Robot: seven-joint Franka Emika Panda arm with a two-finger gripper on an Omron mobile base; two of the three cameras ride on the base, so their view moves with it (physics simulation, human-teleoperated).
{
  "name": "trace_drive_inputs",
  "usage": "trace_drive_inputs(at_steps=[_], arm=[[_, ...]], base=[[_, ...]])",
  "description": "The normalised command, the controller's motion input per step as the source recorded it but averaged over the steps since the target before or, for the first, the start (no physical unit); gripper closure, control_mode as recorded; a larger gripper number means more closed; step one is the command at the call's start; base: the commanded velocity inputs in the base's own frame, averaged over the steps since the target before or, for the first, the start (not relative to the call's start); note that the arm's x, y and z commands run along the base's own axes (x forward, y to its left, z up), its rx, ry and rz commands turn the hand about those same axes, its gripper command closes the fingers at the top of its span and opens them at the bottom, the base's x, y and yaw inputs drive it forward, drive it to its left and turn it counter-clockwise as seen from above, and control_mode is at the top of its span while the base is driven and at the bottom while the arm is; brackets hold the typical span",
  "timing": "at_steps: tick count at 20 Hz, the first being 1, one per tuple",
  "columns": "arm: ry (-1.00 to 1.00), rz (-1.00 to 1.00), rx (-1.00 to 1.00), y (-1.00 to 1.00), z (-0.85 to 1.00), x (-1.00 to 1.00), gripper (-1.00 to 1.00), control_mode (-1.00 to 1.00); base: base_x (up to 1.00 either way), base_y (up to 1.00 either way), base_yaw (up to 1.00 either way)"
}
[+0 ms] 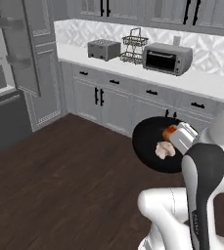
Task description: Pick the chicken drumstick and garlic from their plates and place them in the bowl. Then put the bowl in the fridge.
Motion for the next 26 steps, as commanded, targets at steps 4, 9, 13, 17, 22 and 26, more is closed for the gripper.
trace_drive_inputs(at_steps=[4, 9, 13, 17, 22, 26], arm=[[0.0, 0.0, 0.0, 0.0, 0.0, 0.0, 1.0, 1.0], [0.0, 0.0, 0.0, 0.0, 0.0, 0.0, 1.0, 1.0], [0.0, 0.0, 0.0, 0.0, 0.0, 0.0, 1.0, 1.0], [0.0, 0.0, 0.0, 0.0, 0.0, 0.0, 1.0, 1.0], [0.0, 0.0, 0.0, 0.0, 0.0, 0.0, 1.0, 1.0], [0.0, 0.0, 0.0, 0.0, 0.0, 0.0, 1.0, 1.0]], base=[[1.0, -0.34, 0.7], [1.0, -0.37, 0.67], [1.0, -0.27, 0.63], [1.0, -0.45, 0.42], [1.0, -0.21, 0.04], [1.0, -0.01, 0.0]])
